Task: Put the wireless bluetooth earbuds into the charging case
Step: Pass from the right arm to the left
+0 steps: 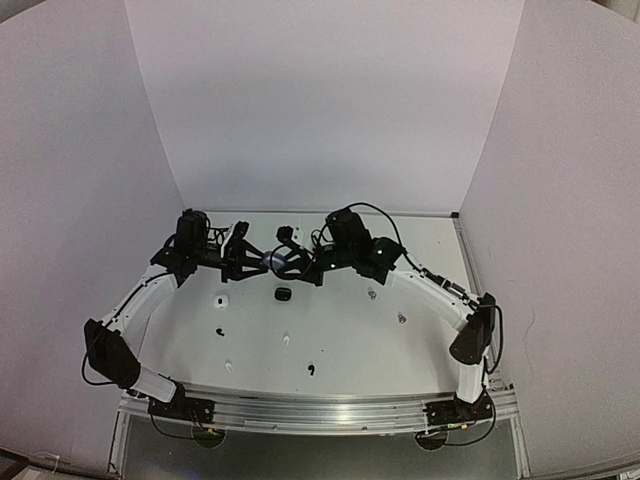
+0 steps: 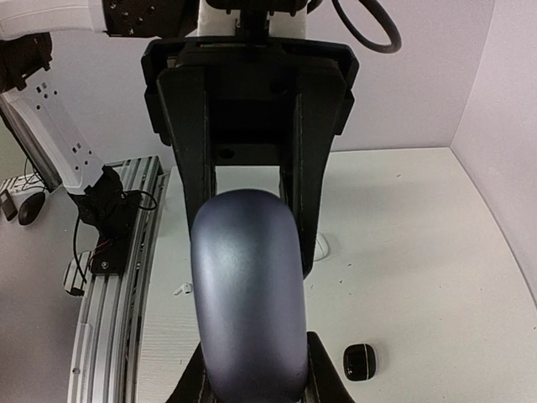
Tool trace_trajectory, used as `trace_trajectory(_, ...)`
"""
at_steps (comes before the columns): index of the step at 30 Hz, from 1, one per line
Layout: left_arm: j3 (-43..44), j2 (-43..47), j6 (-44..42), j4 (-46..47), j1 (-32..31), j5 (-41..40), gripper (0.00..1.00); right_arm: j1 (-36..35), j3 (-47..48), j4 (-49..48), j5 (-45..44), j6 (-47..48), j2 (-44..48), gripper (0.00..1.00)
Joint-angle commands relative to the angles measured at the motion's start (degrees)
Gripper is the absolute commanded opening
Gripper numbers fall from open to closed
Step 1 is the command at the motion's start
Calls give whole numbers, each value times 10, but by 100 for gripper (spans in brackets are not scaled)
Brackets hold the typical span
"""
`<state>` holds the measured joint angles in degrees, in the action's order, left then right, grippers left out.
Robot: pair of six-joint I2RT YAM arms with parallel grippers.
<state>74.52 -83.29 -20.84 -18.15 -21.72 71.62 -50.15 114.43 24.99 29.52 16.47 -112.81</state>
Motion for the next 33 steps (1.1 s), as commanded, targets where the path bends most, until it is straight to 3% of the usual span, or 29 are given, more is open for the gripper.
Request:
trace_trajectory(1, 7, 9, -4, 23, -3, 14, 32, -3, 15, 4, 22, 10, -4, 0)
trace_trajectory(5, 11, 6, -12, 10, -3, 16, 32, -4, 18, 7, 23, 10, -6, 0)
trace_trajectory(10, 15, 5, -14, 4, -3, 25, 41, -3, 24, 16, 17, 17, -12, 0)
trace_trajectory(13, 20, 3, -27, -14, -3, 29, 41, -3, 26, 17, 15, 19, -14, 0)
trace_trajectory(19, 32, 0, -69, -66, -3, 33, 30, -3, 32, 20, 13, 21, -15, 0)
trace_trajectory(29, 36, -5, -70, -68, -3, 44, 0, -4, 46, 23, 17, 20, -27, 0)
trace_trajectory(31, 36, -4, -68, -71, -3, 45, 0, -3, 50, 22, 9, 11, -27, 7)
trace_trajectory(32, 35, -3, -69, -72, -3, 45, 0, -3, 51, 22, 3, 4, -26, 15)
trace_trajectory(33, 33, -1, -72, -72, -2, 42, 0, -3, 53, 22, -3, -3, -25, 30)
